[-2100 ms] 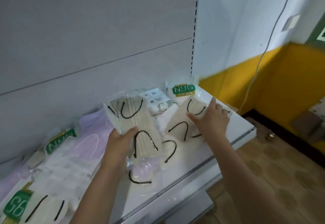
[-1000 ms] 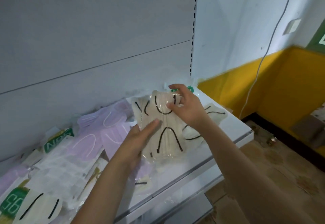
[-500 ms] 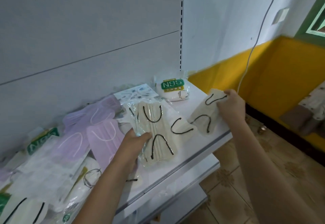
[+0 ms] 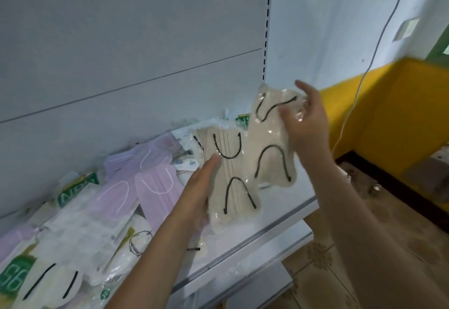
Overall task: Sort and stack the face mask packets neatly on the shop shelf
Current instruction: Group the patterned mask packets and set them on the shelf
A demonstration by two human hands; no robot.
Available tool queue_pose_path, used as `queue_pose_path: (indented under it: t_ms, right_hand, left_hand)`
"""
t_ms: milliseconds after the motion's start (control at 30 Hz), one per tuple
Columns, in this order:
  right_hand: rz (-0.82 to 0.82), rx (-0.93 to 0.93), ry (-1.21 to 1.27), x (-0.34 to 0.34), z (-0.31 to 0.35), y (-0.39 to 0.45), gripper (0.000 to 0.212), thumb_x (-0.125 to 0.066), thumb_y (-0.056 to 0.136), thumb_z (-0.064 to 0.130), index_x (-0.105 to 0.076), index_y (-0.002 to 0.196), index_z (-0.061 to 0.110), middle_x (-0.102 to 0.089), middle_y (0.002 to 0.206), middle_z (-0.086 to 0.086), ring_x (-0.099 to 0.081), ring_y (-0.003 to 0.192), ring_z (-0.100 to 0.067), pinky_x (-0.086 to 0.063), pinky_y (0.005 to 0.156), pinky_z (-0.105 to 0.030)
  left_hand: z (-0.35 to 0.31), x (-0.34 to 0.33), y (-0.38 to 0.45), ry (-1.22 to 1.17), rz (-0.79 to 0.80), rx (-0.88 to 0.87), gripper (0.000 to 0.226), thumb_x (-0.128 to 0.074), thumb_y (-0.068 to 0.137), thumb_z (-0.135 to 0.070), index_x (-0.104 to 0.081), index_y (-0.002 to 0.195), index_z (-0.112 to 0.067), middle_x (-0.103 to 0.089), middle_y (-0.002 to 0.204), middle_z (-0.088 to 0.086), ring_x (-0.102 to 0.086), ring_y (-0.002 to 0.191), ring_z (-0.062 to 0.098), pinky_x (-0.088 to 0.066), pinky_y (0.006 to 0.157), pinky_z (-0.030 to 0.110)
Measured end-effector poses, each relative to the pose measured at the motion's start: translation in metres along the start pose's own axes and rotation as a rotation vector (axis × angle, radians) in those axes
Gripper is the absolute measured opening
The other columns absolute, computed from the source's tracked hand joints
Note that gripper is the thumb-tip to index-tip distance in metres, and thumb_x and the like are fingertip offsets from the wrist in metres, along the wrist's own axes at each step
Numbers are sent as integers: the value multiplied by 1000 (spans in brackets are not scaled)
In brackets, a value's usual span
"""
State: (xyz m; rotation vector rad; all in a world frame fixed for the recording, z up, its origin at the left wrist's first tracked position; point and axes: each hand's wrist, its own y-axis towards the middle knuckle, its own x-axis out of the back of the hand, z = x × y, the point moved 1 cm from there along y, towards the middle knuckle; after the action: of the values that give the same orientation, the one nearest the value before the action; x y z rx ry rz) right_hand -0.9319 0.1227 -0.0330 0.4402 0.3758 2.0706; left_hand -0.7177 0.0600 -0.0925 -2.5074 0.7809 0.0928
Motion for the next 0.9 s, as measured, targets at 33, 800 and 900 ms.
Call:
queue_pose_path:
  t_ms: [33, 800, 900]
  right_hand:
    - [87, 60, -51, -15, -7, -12, 53, -67, 91, 19, -47, 139, 22, -54, 109, 21, -58, 97, -3, -49, 83, -18]
    - [688, -422, 661, -104, 69, -67, 34, -68, 80, 16, -66, 113, 5, -75, 102, -12, -72, 96, -26, -59, 76, -34]
    - [833, -440, 685, -168, 102, -97, 27, -67, 87, 12, -67, 114, 5, -75, 104, -14, -72, 97, -29, -58, 77, -37]
  left_hand:
    - [-1, -3, -1, 11, 51, -20, 64, -69, 76, -73, -58, 131, -43, -62, 131, -18, -55, 124, 9, -37, 111, 47]
    - [-12, 63, -48, 294, 29, -374, 32, -71, 93, -20, -67, 123, -13, -74, 114, 5, -71, 106, 22, -59, 90, 45]
    - [-15, 115, -86, 250, -166, -404, 24, -68, 95, -25, -70, 117, -15, -76, 111, 4, -72, 103, 20, -58, 92, 40]
